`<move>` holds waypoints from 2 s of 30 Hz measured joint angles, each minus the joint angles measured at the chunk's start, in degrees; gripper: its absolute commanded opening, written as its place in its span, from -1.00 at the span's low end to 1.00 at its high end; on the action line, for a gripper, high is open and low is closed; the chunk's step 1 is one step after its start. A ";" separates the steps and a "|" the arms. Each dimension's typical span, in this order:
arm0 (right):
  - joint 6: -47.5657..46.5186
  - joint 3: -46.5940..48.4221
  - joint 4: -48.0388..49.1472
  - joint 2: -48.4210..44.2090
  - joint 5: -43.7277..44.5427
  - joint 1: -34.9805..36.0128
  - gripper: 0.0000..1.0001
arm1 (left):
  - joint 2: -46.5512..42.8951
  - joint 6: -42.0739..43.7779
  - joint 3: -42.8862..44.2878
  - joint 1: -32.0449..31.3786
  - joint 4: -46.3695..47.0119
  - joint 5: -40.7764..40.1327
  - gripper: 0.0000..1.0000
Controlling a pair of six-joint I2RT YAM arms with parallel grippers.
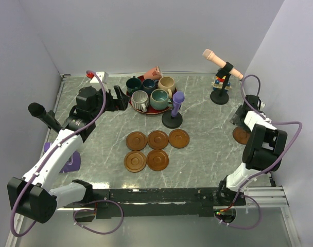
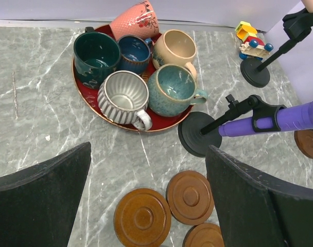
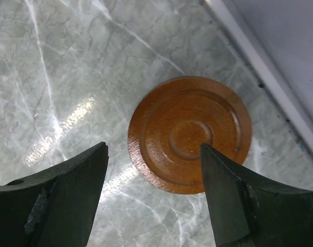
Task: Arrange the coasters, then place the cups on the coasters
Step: Move the coaster to the center of the board.
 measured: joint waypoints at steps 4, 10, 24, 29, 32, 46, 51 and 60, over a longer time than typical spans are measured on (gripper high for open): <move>-0.24 0.07 0.44 1.64 -2.12 -0.33 0.54 | -0.15 0.15 0.00 -0.17 0.04 -1.16 0.93; -0.24 0.15 0.35 4.31 -5.46 -0.17 0.53 | -0.33 0.26 0.00 -0.20 0.02 -3.08 0.93; -0.63 2.05 -1.95 6.36 -7.52 -0.17 0.54 | -2.23 0.46 -0.02 -0.20 0.07 -3.61 0.93; -1.46 3.02 -3.78 6.36 -8.28 0.42 0.48 | -2.29 0.46 -0.02 -0.20 0.02 -3.82 0.93; -1.77 3.76 -4.24 6.47 -9.77 1.16 0.45 | -2.29 0.46 -0.02 -0.20 0.00 -3.96 0.93; -3.04 4.98 -6.62 7.04 -14.78 8.20 0.22 | -2.29 0.46 -0.02 -0.20 0.00 -4.00 0.93; -2.56 2.91 -6.51 5.16 -18.60 11.13 0.22 | -2.29 0.46 -0.02 -0.20 0.00 -4.00 0.93; -0.61 -2.99 -6.36 0.00 -22.93 17.62 0.22 | -2.29 0.46 -0.02 -0.20 0.00 -4.00 0.93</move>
